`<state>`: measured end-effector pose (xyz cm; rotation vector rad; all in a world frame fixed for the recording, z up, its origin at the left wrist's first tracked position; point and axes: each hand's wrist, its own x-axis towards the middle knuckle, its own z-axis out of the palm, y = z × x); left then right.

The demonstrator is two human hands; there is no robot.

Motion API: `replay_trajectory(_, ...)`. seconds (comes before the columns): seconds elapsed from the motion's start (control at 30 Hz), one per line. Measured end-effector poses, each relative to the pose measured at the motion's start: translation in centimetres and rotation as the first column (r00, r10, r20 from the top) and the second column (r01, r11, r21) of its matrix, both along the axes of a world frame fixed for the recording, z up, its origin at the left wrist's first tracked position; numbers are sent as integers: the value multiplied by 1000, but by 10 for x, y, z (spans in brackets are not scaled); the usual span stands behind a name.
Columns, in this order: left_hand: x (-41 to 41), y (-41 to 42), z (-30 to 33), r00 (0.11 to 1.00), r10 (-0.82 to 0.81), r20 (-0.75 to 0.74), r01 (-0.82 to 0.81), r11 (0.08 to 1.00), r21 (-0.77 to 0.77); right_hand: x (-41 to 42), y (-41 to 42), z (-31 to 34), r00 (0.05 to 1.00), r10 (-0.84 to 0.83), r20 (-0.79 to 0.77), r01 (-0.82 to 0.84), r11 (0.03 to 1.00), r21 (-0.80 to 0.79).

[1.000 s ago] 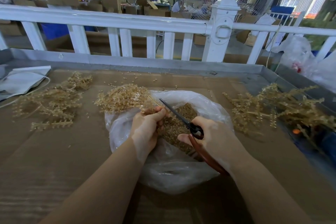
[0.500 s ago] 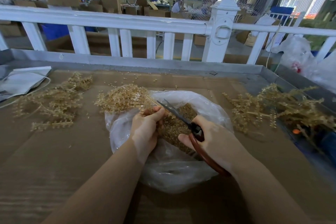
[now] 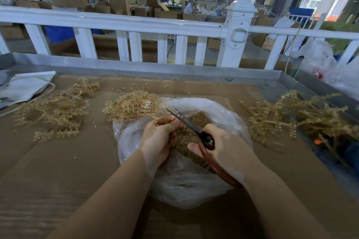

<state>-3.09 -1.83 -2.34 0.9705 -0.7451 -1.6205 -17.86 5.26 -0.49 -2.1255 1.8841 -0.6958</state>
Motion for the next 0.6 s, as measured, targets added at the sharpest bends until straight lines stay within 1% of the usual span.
replay_trajectory(0.2,0,-3,-3,999,-9,41,10,1000,-7,-2,-1,-1,999,-13,-33,13,1000,-4)
replay_trajectory(0.5,3,-4,-2,997,-78,-4,78,997,22,3,-4,-5,1000,-2,14,2,1000,-1)
replay_trajectory(0.6,3,-4,-2,996,-86,-5,86,996,17,2,-5,-5,1000,3,-11,-3,1000,2)
